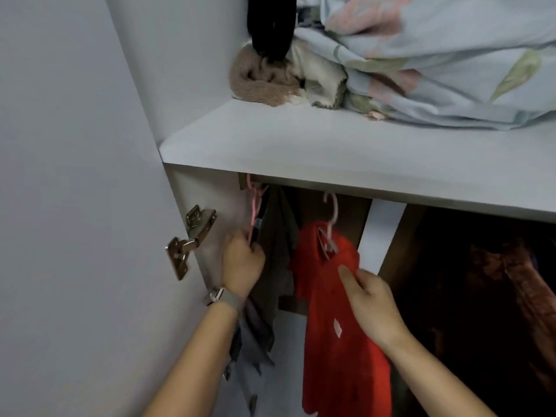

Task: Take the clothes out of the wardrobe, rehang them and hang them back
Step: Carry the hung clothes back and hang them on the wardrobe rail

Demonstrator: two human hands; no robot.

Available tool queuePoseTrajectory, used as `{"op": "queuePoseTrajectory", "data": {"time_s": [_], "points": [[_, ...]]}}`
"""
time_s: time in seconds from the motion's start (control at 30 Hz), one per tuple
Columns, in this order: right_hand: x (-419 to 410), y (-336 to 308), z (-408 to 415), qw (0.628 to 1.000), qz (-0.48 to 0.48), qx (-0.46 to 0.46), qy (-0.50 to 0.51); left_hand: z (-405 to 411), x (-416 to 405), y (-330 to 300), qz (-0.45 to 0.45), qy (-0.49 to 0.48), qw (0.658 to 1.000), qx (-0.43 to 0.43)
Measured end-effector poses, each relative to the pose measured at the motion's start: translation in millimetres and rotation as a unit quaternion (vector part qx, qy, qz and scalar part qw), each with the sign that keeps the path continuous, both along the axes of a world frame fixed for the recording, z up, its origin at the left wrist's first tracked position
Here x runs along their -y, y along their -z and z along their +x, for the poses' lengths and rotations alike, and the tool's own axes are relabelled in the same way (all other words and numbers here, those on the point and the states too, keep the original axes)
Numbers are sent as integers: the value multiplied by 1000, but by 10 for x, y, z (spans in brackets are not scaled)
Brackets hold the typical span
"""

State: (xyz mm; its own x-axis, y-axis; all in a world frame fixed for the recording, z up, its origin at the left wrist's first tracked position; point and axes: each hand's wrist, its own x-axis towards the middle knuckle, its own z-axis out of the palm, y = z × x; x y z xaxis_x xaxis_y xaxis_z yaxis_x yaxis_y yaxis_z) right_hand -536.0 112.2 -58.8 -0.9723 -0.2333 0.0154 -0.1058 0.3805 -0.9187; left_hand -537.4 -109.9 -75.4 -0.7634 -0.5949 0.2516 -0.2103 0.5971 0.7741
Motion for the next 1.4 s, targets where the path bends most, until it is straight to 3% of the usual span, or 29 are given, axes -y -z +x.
{"op": "queuePoseTrajectory", "data": {"time_s": [0.13, 0.2, 0.37, 0.53, 0.67, 0.8, 0.97, 1.13, 1.27, 1.4], "points": [[580, -228, -202, 993, 48, -108, -18, 452, -221, 52, 48, 16, 999, -12], [887, -257, -348, 991, 65, -120, -5, 668, -352, 123, 46, 25, 998, -18], [1557, 39, -589, 971, 220, -69, -68, 954, -430, 374, 63, 24, 997, 45], [1838, 85, -643, 952, 247, 20, -182, 1092, -352, 483, 58, 6, 996, 65], [1575, 183, -568, 946, 200, 119, -228, 1133, -323, 467, 68, 23, 997, 39], [714, 597, -358, 927, 224, 141, -265, 1124, -339, 484, 77, 56, 994, 49], [-451, 1177, -13, 930, 335, 83, -124, 1009, -657, 496, 7, 150, 984, 100], [-1409, 1124, 392, 931, 361, 53, -14, 715, -1437, 549, -75, 295, 939, 159], [-2120, 1085, 928, 962, 241, 88, 92, 718, -2226, 737, -101, 387, 890, 220], [-2662, 1117, 1623, 960, 204, 109, 160, 1071, -2889, 867, -118, 463, 848, 229]]}}
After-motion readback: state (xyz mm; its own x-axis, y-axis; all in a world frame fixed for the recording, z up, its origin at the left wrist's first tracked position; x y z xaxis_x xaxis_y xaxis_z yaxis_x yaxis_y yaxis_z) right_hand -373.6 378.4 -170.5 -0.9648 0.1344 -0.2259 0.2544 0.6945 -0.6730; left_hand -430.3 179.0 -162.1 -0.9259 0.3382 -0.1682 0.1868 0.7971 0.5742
